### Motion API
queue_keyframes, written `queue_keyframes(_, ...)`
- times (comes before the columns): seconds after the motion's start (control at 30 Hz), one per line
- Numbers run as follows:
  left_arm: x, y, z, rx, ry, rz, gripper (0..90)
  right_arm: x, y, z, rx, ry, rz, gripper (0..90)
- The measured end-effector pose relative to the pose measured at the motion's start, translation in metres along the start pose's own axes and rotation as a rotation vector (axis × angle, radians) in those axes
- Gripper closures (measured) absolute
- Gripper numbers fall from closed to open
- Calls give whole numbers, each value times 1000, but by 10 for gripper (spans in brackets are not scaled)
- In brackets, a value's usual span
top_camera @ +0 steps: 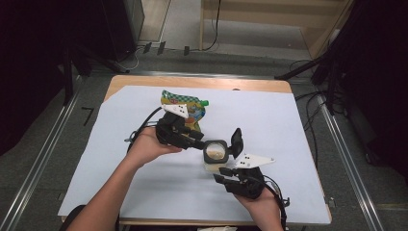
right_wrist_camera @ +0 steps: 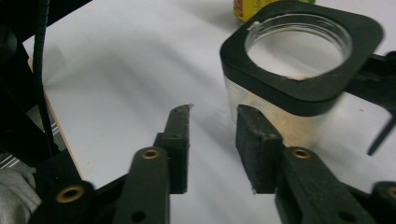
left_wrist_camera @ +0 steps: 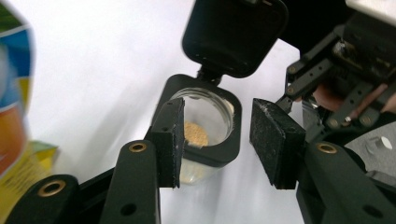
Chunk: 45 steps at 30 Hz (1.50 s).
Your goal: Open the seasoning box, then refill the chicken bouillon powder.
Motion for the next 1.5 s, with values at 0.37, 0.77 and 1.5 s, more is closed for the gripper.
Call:
queue_keyframes(0.37,-7,-26,16,50,-67,-37,602,0,13,9,27,-49,-9,499)
queue_keyframes(0.77,-20,-47,37,104,-91,-46,493,0,28,23,74,-77,33,418)
queue_keyframes(1.5,-35,-90,79,225,-137,-68,439,0,36,29,104,-95,52,443)
Point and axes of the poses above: each handheld gripper's, and its own axes: y roughly forward along the jaws, x roughly out of its top, z roughly to its left, the point moved 6 cm from there along y, roughly forward along the jaws, and after that the axes turned 1 degree about z, right-handed, at the moved point
